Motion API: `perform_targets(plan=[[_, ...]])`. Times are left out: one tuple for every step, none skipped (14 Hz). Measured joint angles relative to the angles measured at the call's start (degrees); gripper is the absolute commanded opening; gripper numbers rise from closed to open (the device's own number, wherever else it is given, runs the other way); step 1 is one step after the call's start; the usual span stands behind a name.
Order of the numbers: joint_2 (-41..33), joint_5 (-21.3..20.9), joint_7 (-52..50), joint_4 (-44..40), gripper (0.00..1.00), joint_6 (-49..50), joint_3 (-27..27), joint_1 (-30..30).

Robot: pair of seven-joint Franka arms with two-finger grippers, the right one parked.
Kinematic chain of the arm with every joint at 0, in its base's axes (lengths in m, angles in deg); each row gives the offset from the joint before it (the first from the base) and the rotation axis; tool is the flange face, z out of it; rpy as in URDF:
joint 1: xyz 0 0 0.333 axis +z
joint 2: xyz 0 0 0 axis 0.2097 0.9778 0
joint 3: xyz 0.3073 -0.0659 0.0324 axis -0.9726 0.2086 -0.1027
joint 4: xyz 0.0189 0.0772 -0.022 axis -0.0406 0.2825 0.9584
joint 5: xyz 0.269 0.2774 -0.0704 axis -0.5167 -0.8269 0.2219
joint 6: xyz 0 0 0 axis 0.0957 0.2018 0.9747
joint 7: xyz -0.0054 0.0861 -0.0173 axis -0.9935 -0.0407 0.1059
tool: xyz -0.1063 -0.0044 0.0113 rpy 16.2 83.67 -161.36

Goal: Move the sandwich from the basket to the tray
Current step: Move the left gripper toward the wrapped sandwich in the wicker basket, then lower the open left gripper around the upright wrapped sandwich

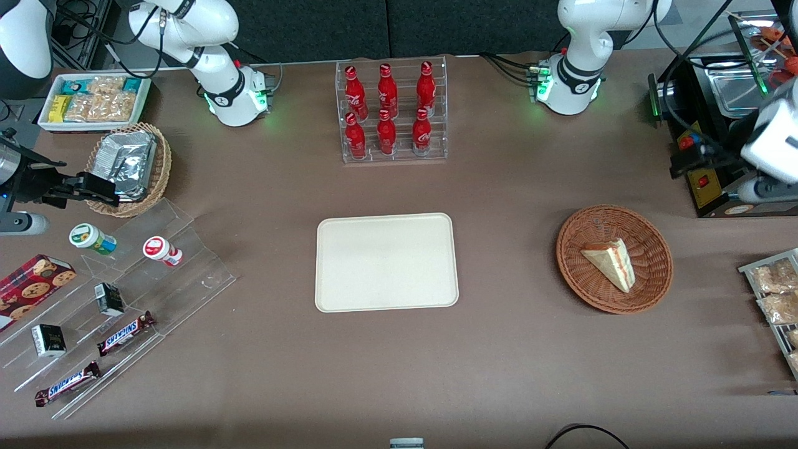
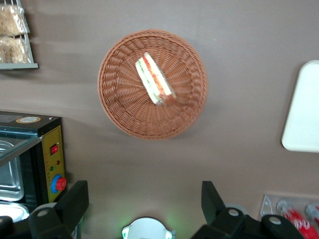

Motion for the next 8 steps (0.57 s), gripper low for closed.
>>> perform_targets(plan=[[0.39,0.01,-0.85,2.38,1.00,-2.57,-0.47,1.13],[0.71,0.09,-2.08,6.94,1.00,-7.52,-1.10,3.17],[0.82,0.16,-4.08,9.78,1.00,-10.95,-1.37,3.96],[0.81,0.16,-8.32,13.28,1.00,-16.05,-1.48,4.25],[0.83,0.17,-12.51,16.91,1.00,-20.98,-1.42,4.21],[0.84,0.19,-16.29,20.50,1.00,-25.60,-1.25,4.12],[0.85,0.21,-19.54,23.81,1.00,-29.88,-1.12,4.01],[0.84,0.25,-22.51,26.67,1.00,-33.83,-1.05,3.96]])
